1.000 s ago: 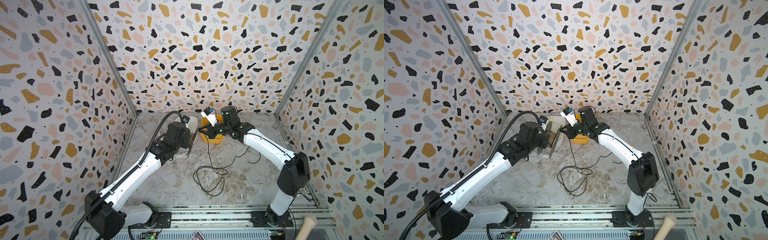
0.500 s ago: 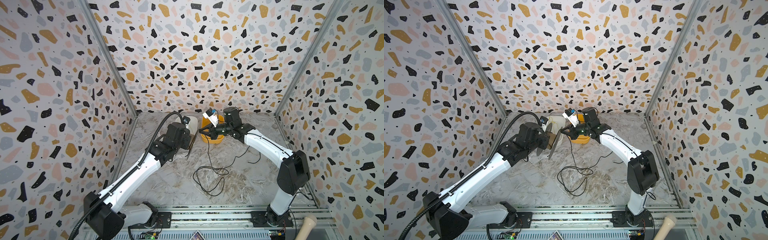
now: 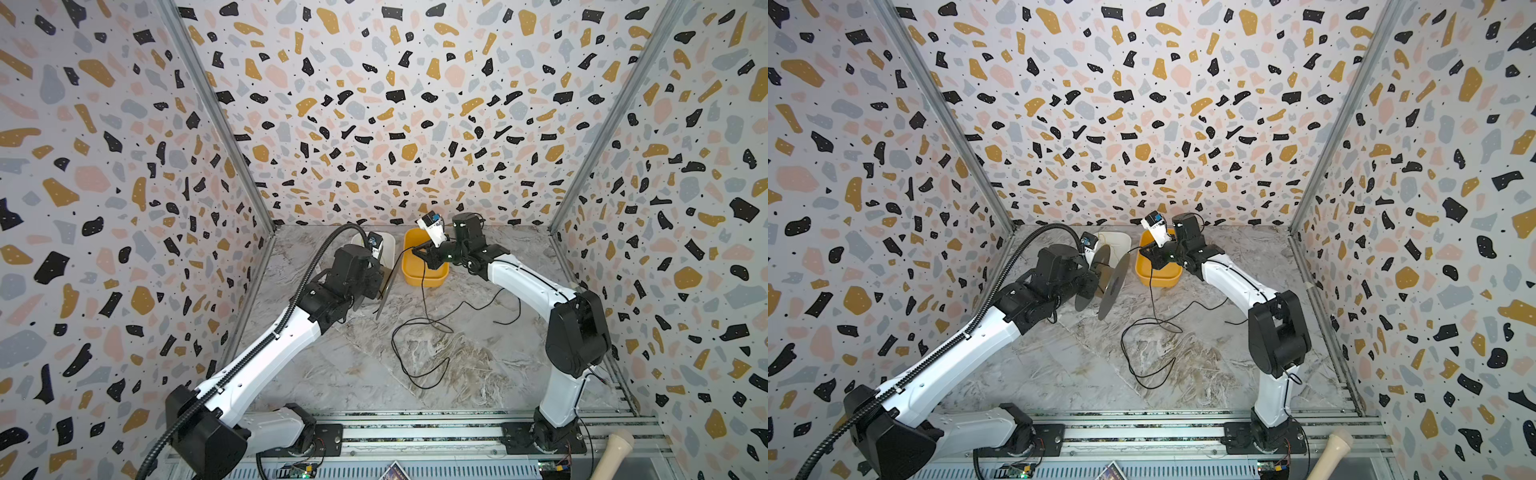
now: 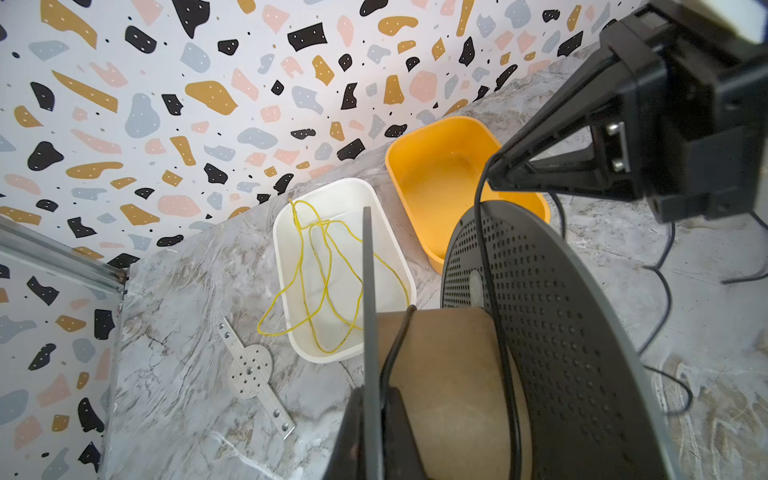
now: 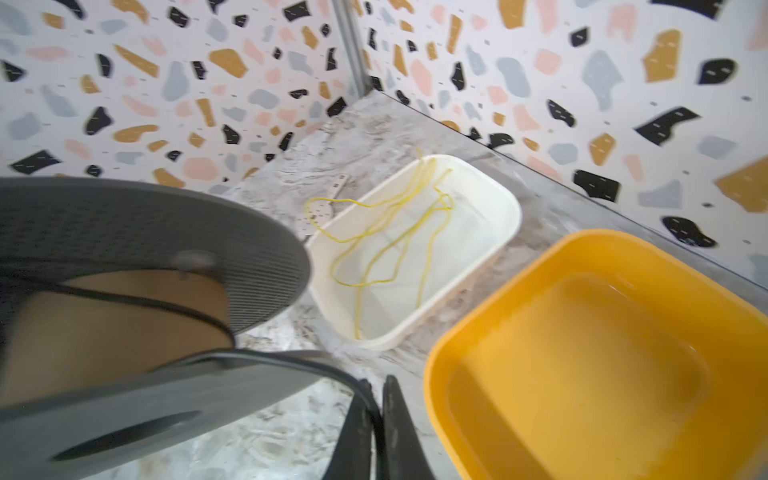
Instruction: Wrap the cables
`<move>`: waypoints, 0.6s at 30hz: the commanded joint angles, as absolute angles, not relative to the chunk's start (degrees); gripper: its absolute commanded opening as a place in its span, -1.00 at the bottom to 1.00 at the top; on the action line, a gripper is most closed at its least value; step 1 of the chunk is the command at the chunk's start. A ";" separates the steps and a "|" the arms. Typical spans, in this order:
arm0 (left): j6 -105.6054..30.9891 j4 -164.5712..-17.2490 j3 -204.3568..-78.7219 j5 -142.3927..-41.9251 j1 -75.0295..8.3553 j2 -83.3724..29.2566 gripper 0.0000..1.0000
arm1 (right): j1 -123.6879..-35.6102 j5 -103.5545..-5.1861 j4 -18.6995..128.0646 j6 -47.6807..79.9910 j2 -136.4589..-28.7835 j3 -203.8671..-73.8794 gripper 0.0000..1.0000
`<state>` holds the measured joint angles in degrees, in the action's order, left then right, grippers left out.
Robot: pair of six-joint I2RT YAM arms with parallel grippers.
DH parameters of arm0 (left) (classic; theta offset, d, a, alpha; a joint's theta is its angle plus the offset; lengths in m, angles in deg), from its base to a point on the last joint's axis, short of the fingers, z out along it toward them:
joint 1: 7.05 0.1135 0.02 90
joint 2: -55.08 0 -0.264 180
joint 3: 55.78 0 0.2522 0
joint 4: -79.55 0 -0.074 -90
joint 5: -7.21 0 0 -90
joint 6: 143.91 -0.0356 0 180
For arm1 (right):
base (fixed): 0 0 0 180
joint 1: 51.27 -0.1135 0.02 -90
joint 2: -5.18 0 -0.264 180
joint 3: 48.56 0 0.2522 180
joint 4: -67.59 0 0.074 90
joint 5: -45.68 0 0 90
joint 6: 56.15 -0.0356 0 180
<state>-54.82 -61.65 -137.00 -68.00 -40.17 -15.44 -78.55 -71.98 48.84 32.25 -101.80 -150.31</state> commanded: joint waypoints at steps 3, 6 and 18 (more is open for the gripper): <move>-55.33 -60.85 -139.96 -65.40 -39.65 -12.80 -1.00 | -76.14 -63.55 52.32 31.33 -101.73 -151.16 -0.82; -54.32 -60.20 -141.09 -66.88 -39.65 -13.00 -1.00 | -76.06 -64.32 53.20 30.80 -102.81 -150.22 -0.86; -48.68 -52.42 -150.78 -74.51 -39.33 -14.87 -1.00 | -75.99 -70.26 60.15 27.76 -104.07 -140.75 -0.81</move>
<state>-50.97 -53.57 -145.24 -72.96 -40.04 -16.38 -78.31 -74.16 58.70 29.82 -103.31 -143.09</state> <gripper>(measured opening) 0.052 0.090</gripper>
